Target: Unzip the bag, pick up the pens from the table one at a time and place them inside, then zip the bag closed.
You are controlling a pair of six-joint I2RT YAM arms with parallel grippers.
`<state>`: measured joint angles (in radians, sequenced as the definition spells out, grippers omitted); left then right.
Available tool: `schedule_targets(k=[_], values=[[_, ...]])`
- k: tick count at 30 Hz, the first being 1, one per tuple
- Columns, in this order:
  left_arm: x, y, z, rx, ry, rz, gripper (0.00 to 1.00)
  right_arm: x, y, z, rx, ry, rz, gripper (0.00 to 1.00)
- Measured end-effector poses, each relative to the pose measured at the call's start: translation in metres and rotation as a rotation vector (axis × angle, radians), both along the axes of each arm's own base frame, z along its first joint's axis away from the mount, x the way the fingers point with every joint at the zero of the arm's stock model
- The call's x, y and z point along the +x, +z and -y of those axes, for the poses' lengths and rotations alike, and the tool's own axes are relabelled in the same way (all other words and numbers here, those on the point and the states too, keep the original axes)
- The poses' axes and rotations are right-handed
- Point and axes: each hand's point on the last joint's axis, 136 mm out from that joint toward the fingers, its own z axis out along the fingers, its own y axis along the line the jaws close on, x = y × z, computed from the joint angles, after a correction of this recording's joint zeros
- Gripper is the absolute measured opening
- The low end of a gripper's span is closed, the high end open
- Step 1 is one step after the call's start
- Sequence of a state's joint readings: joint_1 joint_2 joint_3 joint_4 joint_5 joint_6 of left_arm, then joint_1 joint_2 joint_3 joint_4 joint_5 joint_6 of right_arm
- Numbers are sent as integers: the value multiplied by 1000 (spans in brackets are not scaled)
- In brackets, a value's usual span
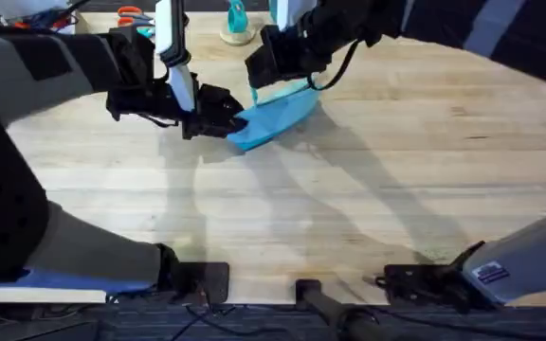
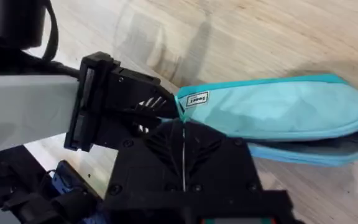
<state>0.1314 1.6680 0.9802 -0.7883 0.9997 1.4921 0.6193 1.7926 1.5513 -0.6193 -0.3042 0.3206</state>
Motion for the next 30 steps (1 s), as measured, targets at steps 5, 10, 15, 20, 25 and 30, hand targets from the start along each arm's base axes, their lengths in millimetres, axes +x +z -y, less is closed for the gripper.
schedule_targets(k=[5, 10, 15, 20, 25, 30], values=[[0, 0, 0, 1, 0, -1, 46, -1, 6, 1, 6, 0, 9, 31], [0, 0, 0, 1, 0, -1, 45, -9, 15, 13, -33, 4, 28, 32], [0, 0, 0, 1, 0, -1, 45, -11, 4, 32, -142, -7, 33, 33], [0, 0, 0, 1, 0, -1, 45, -1, -3, 53, -262, -61, 88, 33], [0, 0, 0, 1, 0, -1, 45, 8, -3, 66, -331, -104, 131, 31], [0, 0, 0, 1, 0, -1, 44, 11, -3, 70, -353, -116, 146, 39]])
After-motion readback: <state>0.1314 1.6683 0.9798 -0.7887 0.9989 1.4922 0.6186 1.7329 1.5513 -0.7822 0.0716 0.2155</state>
